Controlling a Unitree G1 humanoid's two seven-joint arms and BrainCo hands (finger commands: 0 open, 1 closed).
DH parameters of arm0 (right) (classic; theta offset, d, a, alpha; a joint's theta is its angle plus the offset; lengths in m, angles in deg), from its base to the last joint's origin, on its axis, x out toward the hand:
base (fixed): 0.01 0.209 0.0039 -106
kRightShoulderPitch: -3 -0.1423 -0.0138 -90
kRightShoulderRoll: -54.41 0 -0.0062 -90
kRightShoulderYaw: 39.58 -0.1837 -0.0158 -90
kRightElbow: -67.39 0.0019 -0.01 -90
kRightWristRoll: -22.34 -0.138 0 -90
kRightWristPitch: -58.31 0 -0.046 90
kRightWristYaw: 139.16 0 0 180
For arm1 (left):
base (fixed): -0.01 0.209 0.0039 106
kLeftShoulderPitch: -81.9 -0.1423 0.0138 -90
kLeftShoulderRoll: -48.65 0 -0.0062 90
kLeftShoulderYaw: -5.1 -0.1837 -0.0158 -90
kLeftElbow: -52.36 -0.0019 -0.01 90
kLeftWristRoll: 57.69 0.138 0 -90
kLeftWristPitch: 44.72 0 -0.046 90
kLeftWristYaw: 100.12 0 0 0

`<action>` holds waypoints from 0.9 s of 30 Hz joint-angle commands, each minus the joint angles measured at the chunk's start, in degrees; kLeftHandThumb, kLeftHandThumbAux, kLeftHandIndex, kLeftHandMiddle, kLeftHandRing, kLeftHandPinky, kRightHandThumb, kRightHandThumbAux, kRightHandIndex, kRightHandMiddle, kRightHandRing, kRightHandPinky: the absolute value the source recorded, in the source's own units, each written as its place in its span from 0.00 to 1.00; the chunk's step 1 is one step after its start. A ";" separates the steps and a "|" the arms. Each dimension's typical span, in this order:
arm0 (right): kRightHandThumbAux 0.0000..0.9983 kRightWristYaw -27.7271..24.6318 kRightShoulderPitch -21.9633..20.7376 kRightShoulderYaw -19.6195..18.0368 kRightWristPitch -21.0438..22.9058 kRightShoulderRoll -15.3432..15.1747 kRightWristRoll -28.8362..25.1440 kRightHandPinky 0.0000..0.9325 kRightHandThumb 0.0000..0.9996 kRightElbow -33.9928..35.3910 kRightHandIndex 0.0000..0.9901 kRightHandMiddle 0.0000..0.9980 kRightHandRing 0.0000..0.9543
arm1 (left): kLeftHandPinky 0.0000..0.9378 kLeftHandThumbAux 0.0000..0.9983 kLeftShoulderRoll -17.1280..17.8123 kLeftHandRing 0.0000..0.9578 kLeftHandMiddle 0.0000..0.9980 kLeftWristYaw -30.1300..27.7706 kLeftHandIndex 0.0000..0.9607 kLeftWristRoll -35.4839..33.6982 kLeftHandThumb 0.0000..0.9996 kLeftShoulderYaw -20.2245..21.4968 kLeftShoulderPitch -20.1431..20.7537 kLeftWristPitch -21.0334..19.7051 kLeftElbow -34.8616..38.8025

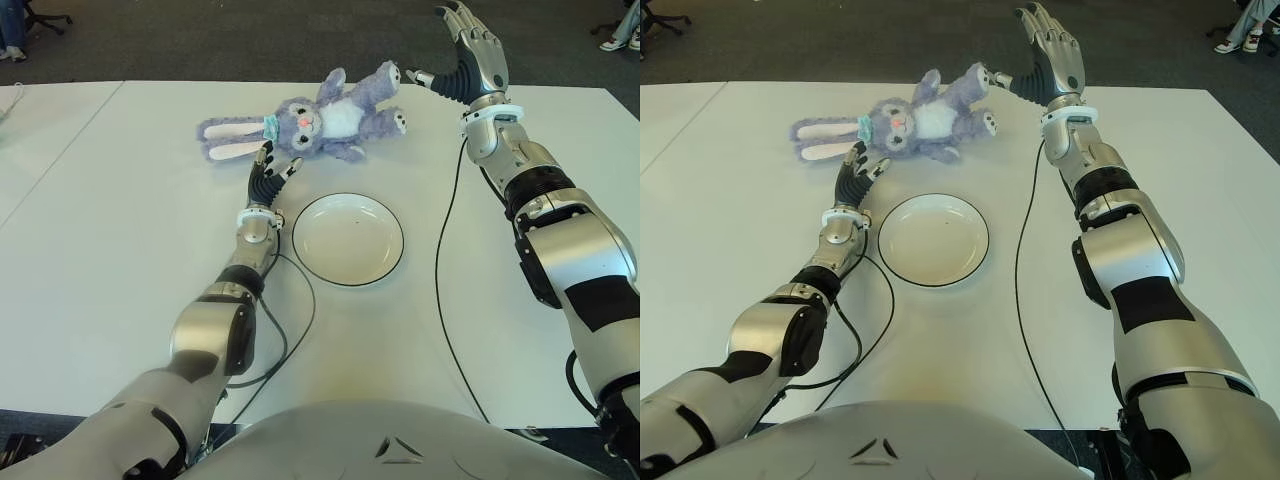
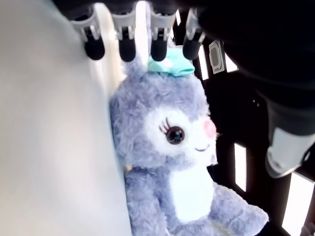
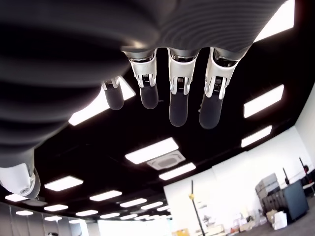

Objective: Put the doll into the plate.

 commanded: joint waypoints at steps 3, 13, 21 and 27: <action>0.47 -0.34 -1.90 -0.30 1.48 -0.14 0.26 0.17 0.27 -1.40 0.08 0.06 0.11 | 0.04 0.52 -2.83 0.05 0.06 2.16 0.05 3.06 0.00 -2.73 -10.26 -8.66 -8.01; 0.49 -5.40 1.34 -1.43 2.87 4.85 -2.24 0.18 0.24 -3.56 0.05 0.07 0.11 | 0.04 0.55 1.45 0.02 0.00 0.67 0.00 -0.88 0.05 2.43 3.83 -13.65 -7.95; 0.47 -10.50 3.55 -3.80 4.63 7.57 -4.61 0.12 0.20 -4.91 0.03 0.05 0.09 | 0.00 0.52 5.18 0.00 0.00 -1.32 0.00 1.27 0.15 1.08 7.36 -12.31 -7.98; 0.45 -12.78 4.77 -5.18 5.79 8.28 -5.67 0.10 0.17 -5.31 0.02 0.03 0.06 | 0.00 0.51 5.91 0.00 0.00 -0.47 0.00 3.43 0.18 -0.97 8.55 -12.58 -8.06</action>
